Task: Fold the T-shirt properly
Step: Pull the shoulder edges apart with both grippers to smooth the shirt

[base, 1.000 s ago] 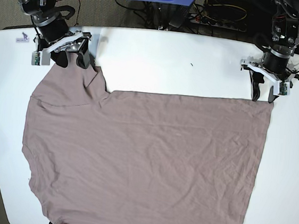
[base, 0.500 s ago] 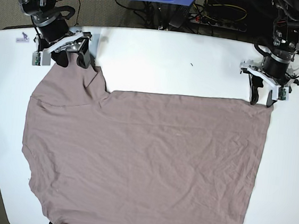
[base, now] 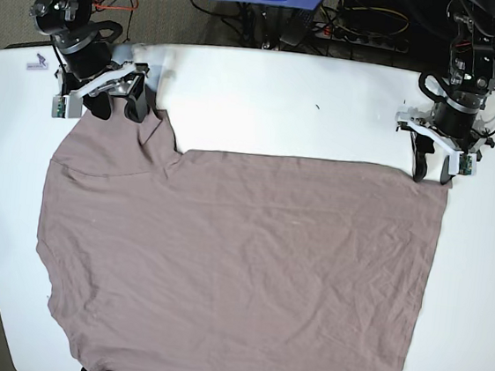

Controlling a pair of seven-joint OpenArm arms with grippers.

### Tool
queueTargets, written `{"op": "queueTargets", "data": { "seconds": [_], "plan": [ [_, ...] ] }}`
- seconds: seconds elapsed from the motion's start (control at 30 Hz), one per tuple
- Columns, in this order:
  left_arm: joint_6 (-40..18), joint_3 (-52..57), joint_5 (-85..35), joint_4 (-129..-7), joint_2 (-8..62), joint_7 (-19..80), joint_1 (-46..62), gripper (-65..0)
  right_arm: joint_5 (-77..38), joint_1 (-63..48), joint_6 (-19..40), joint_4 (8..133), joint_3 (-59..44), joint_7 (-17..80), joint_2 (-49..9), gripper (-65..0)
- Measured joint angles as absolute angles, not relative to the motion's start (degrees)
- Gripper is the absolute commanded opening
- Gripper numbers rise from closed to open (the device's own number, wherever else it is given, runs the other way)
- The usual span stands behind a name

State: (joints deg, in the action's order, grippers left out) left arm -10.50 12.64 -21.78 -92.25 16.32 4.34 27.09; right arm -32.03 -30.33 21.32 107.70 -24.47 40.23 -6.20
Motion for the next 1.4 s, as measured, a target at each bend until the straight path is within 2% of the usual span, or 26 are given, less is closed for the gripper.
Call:
{"op": "queueTargets", "data": {
  "seconds": [0.6, 1.07, 1.27, 1.4],
  "plan": [
    [-10.33, 13.69, -22.11, -93.69, 16.84, 3.53, 23.66, -32.5, -31.7, -30.39, 21.39, 106.85, -24.23, 40.38, -6.35, -24.8],
    [-10.07, 14.02, -22.11, -92.92, 14.31, 5.65, 19.11, -32.6, -31.66, -30.63, 21.3, 106.74, -24.21, 40.29, -6.04, -25.4],
    [-9.67, 14.22, -22.04, -90.65, 12.51, 11.16, 16.62, -32.0, -31.44, -30.46, 21.34, 106.54, -23.99, 40.95, -6.04, -25.5],
    [-10.55, 13.69, -22.04, -89.25, 12.58, 9.06, 16.16, -31.7, -31.44, -30.13, 21.3, 106.45, -23.94, 40.99, -6.04, -25.6]
  ]
}}
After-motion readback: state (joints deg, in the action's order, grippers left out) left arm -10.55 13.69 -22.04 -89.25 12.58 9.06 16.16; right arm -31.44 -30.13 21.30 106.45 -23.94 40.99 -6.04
